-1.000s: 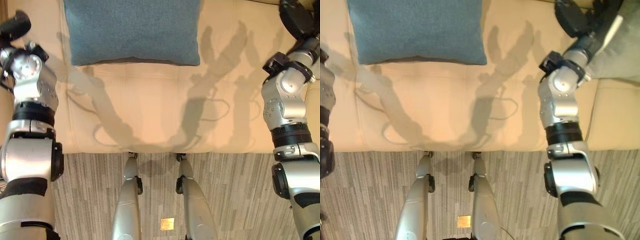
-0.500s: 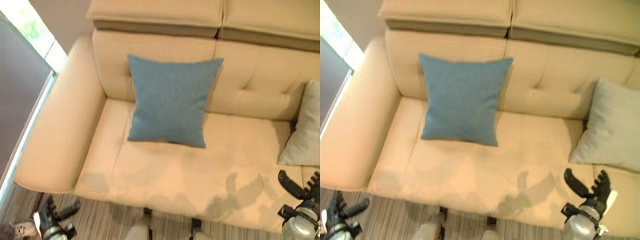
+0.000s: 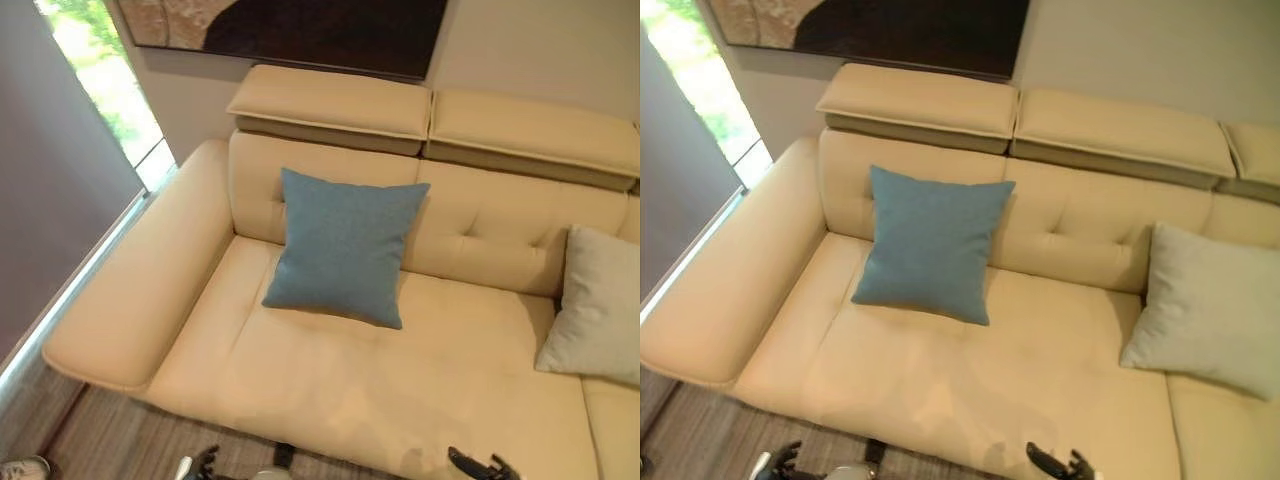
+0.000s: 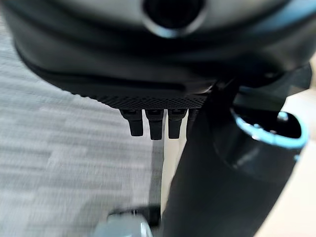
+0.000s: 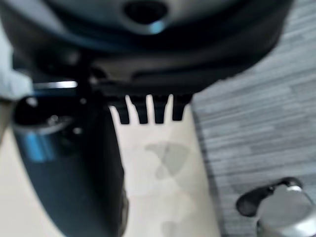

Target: Pick up all the scattered cushions and arrange them neatly on the sofa.

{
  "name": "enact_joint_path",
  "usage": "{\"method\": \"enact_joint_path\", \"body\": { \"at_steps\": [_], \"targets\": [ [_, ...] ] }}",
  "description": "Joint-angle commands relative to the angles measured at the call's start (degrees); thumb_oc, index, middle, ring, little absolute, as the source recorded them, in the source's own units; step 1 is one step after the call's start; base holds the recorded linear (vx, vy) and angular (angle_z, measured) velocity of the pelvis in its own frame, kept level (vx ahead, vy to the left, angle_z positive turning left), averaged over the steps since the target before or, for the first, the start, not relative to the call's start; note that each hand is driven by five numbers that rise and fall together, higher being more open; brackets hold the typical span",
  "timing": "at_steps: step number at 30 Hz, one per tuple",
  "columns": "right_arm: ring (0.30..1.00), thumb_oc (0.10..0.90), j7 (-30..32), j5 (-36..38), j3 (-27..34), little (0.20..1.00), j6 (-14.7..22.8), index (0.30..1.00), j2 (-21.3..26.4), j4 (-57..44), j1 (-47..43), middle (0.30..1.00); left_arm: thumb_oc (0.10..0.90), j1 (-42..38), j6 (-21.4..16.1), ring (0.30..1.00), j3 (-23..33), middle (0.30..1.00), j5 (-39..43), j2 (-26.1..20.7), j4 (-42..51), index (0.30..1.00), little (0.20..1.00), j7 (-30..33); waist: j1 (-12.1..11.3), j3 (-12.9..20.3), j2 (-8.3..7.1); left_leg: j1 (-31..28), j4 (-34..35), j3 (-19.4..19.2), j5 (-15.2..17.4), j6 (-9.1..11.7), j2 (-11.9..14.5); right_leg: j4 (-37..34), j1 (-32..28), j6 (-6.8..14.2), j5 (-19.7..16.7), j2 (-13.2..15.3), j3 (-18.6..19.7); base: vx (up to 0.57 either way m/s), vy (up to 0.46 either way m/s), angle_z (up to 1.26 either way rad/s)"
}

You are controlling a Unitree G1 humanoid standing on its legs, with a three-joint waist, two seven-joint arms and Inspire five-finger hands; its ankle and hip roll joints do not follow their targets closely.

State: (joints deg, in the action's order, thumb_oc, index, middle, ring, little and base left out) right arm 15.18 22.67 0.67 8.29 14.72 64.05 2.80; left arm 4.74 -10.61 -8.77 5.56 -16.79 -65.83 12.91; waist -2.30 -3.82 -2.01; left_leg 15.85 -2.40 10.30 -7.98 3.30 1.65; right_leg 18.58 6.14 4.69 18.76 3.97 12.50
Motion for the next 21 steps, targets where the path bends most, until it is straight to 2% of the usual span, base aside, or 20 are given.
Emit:
{"method": "enact_joint_path", "body": {
  "at_steps": [1,2,4,5,6,7,8,9,11,12,13,14,15,16,17,19,21],
  "targets": [
    [0.900,0.800,1.6,-4.1,0.3,0.900,1.6,0.900,8.0,-6.4,-0.1,0.900,0.800,-4.7,-1.1,0.900,1.2,0.900,0.8,-3.3,2.3,0.900,0.900,5.2,-0.3,-2.3,1.49,3.8,3.3,4.7,1.6,0.0,1.4,-4.6,-6.3,-2.9,-0.7,-3.6,-1.7,-0.50,-0.243,0.59],
    [0.900,0.800,1.5,-4.8,-0.8,0.900,1.3,0.900,8.2,-6.9,-0.6,0.900,0.800,-6.2,-0.9,0.900,1.4,0.900,0.9,-3.0,2.2,0.900,0.900,5.6,0.1,-2.9,1.55,4.2,4.4,3.1,2.8,-0.1,1.5,-4.2,-5.3,-3.5,-0.9,-3.9,-2.7,-0.66,-0.268,0.58],
    [0.900,0.800,1.6,-6.3,-1.7,0.900,0.7,0.900,8.6,-6.5,-0.3,0.900,0.800,-8.0,-0.6,0.900,2.3,0.900,2.2,-2.2,1.4,0.900,0.900,6.1,1.2,-3.3,1.24,3.7,1.1,0.9,5.4,-0.8,0.9,-4.4,-4.1,-3.5,-3.4,-3.4,-4.8,-0.40,-0.086,0.44],
    [0.900,0.800,1.6,-6.3,-1.7,0.900,0.7,0.900,8.6,-6.5,-0.4,0.900,0.800,-8.0,-0.6,0.900,2.3,0.900,2.2,-2.2,1.4,0.900,0.900,6.1,1.2,-3.2,1.38,3.9,1.1,0.9,5.4,-0.7,1.0,-4.5,-4.0,-3.5,-3.6,-3.6,-4.8,-0.34,-0.069,0.59],
    [0.900,0.800,2.1,-6.8,-1.5,0.900,1.5,0.900,9.2,-4.4,-0.1,0.900,0.800,-8.1,-0.2,0.900,2.2,0.900,1.5,-1.3,0.9,0.900,0.900,5.8,1.4,-3.1,0.97,2.7,-2.9,-0.2,7.3,-1.0,0.5,-5.6,-3.6,-3.4,-5.2,-2.4,-6.8,-0.38,-0.054,0.69],
    [0.900,0.800,1.2,-6.9,-1.7,0.900,0.3,0.900,9.2,-2.3,1.0,0.900,0.800,-7.0,0.1,0.900,1.7,0.900,1.0,0.2,0.3,0.900,0.900,5.8,2.9,-1.9,0.24,-0.2,-6.5,-3.0,11.5,-1.4,1.2,-7.5,-2.7,-3.0,-6.7,-1.3,-8.6,-0.46,-0.061,0.55],
    [0.900,0.800,1.3,-6.9,-1.4,0.900,0.0,0.900,8.8,-0.2,0.7,0.900,0.800,-7.1,0.6,0.900,1.1,0.900,0.7,0.9,-0.1,0.900,0.900,4.9,3.8,-1.1,-0.13,-2.2,-8.5,-4.2,14.1,-1.5,1.4,-8.5,-2.0,-2.9,-7.7,-0.7,-9.4,-0.40,-0.006,0.71],
    [0.900,0.800,1.6,-6.1,-0.3,0.900,-0.3,0.900,8.4,2.4,0.9,0.900,0.800,-6.3,0.4,0.900,-0.1,0.900,0.0,1.6,-0.2,0.900,0.900,4.3,4.9,0.5,-0.43,-7.1,-10.7,-4.3,17.4,-1.8,1.5,-10.4,-1.4,-2.6,-9.2,-0.1,-10.5,-0.21,0.006,0.62],
    [0.900,0.800,1.6,-6.1,-0.3,0.900,-0.3,0.900,8.4,2.4,0.9,0.900,0.800,-6.3,0.4,0.900,-0.1,0.900,0.0,1.6,-0.2,0.900,0.900,4.3,4.9,0.6,-0.44,-6.9,-10.6,-4.2,17.3,-1.8,1.5,-10.5,-1.3,-2.6,-9.3,-0.1,-10.6,-0.10,0.033,0.67],
    [0.900,0.800,0.5,-4.9,-0.1,0.900,-0.5,0.900,7.9,4.1,0.7,0.900,0.800,-5.6,0.9,0.900,-0.5,0.900,0.3,2.2,-0.9,0.900,0.900,2.8,5.7,1.7,0.08,-12.4,-10.6,-3.6,19.8,-1.9,1.1,-11.0,-0.8,-2.6,-9.9,-0.7,-10.9,-0.08,0.053,0.66],
    [0.900,0.800,0.5,-4.9,-0.1,0.900,-0.5,0.900,7.9,4.1,0.7,0.900,0.800,-5.6,0.9,0.900,-0.5,0.900,0.3,2.2,-0.9,0.900,0.900,2.8,5.8,1.8,0.03,-12.3,-10.4,-3.5,19.6,-1.9,1.0,-11.0,-0.7,-2.6,-10.0,-0.6,-11.0,-0.12,0.111,0.36],
    [0.900,0.800,0.4,-4.5,0.1,0.900,-0.8,0.900,7.4,5.2,0.8,0.900,0.800,-5.4,1.4,0.900,-1.1,0.900,-0.6,2.8,-1.8,0.900,0.900,2.2,6.6,2.1,0.55,-15.2,-8.6,-4.8,20.4,-2.2,1.6,-10.8,-0.6,-2.4,-10.3,-1.0,-11.0,-0.07,0.115,0.09],
    [0.900,0.800,0.5,-4.5,0.2,0.900,-1.3,0.900,6.8,6.0,0.7,0.900,0.800,-5.0,1.6,0.900,-1.5,0.900,-1.3,3.5,-2.1,0.900,0.900,2.3,6.8,2.5,0.82,-15.7,-6.5,-5.6,20.5,-2.7,1.5,-11.0,-0.5,-2.3,-10.7,-0.7,-11.4,-0.15,0.241,0.17],
    [0.900,0.800,0.2,-4.4,0.2,0.900,-1.5,0.900,5.6,7.3,0.2,0.900,0.800,-4.5,2.3,0.900,-2.2,0.900,-3.2,4.5,-4.7,0.900,0.900,1.6,6.8,2.8,1.48,-16.4,-0.4,-5.3,20.4,-2.9,0.8,-11.4,0.0,-1.7,-11.2,-1.0,-11.9,-0.11,0.182,0.40],
    [0.900,0.800,0.2,-4.4,0.2,0.900,-1.5,0.900,5.6,7.3,0.2,0.900,0.800,-4.5,2.3,0.900,-2.2,0.900,-3.2,4.5,-4.7,0.900,0.900,1.6,6.8,2.8,1.48,-16.5,-0.4,-5.3,20.4,-2.9,0.8,-11.4,-0.1,-1.7,-11.2,-1.0,-11.9,-0.15,0.270,0.46],
    [0.900,0.800,-0.6,-4.1,-1.3,0.900,-2.1,0.900,3.8,7.8,0.2,0.900,0.800,-4.1,2.7,0.900,-2.8,0.900,-4.1,4.7,-6.6,0.900,0.900,1.1,6.4,2.5,1.31,-16.1,1.1,-4.4,20.2,-3.6,-0.9,-12.1,0.1,-0.7,-12.9,-0.2,-11.2,-0.10,0.219,0.08],
    [0.900,0.800,-1.0,-4.1,-1.6,0.900,-2.1,0.900,3.5,7.7,0.4,0.900,0.800,-3.6,2.6,0.900,-3.0,0.900,-4.4,4.7,-7.3,0.900,0.900,0.8,6.3,2.6,1.38,-16.5,2.5,-4.6,20.1,-4.0,-1.1,-12.6,0.1,-0.3,-13.5,0.0,-11.0,-0.06,0.181,-0.22]
  ]
}}
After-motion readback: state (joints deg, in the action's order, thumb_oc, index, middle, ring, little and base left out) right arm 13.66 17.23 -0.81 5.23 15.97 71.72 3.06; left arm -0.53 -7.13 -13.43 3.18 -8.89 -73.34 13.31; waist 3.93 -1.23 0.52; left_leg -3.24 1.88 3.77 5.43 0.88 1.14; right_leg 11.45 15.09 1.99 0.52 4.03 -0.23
